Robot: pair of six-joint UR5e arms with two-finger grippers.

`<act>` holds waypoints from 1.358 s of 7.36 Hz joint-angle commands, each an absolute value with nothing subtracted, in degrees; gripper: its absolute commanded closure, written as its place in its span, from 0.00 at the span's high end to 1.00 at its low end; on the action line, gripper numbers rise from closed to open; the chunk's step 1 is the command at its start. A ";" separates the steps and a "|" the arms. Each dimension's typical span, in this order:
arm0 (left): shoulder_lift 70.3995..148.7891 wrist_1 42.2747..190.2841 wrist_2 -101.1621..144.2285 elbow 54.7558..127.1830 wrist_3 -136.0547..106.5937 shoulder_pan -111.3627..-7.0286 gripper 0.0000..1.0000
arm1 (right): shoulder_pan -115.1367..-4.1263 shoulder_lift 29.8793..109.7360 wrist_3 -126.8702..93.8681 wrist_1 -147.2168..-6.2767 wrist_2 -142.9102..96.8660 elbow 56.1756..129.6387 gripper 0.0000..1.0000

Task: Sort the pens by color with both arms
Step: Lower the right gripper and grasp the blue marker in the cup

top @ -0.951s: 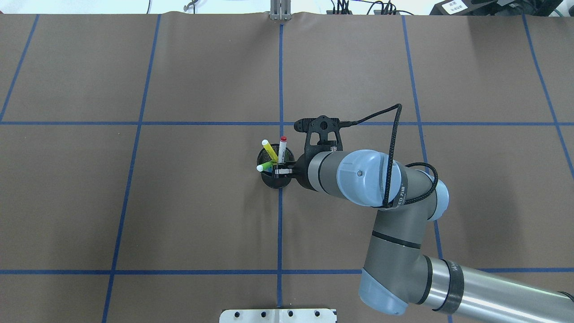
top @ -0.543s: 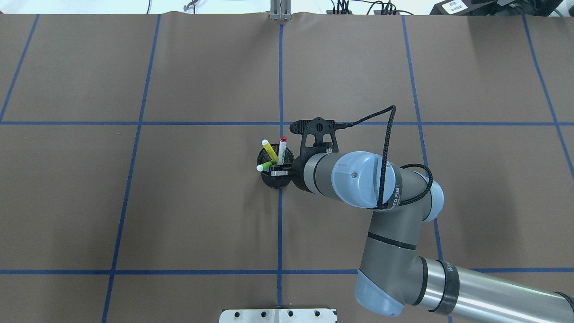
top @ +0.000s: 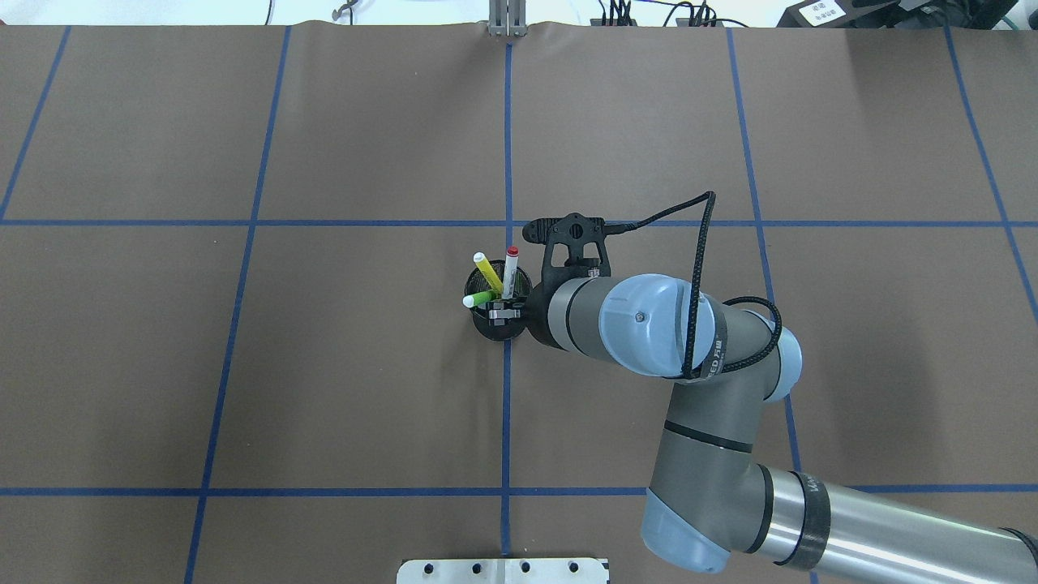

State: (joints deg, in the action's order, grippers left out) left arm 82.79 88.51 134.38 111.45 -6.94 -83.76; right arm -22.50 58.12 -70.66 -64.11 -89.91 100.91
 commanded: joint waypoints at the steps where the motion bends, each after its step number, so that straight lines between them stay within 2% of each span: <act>1: 82.79 88.51 134.38 111.45 -6.94 -83.76 1.00 | -22.50 58.18 -70.66 -64.07 -90.18 101.25 0.00; 5: 82.79 88.51 134.38 111.62 -6.94 -83.76 0.99 | -24.07 59.05 -70.58 -64.95 -90.26 106.24 0.00; 8: 82.79 88.51 134.47 111.71 -6.94 -83.85 0.99 | -26.27 61.70 -69.96 -72.91 -92.27 115.63 0.00; 10: 82.79 88.42 134.47 111.71 -6.94 -83.76 0.99 | -27.59 62.92 -69.87 -74.96 -93.51 119.42 0.00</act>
State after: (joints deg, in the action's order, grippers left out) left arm 82.79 88.45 134.47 111.70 -6.94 -83.82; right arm -26.65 61.89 -69.95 -73.33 -92.45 116.66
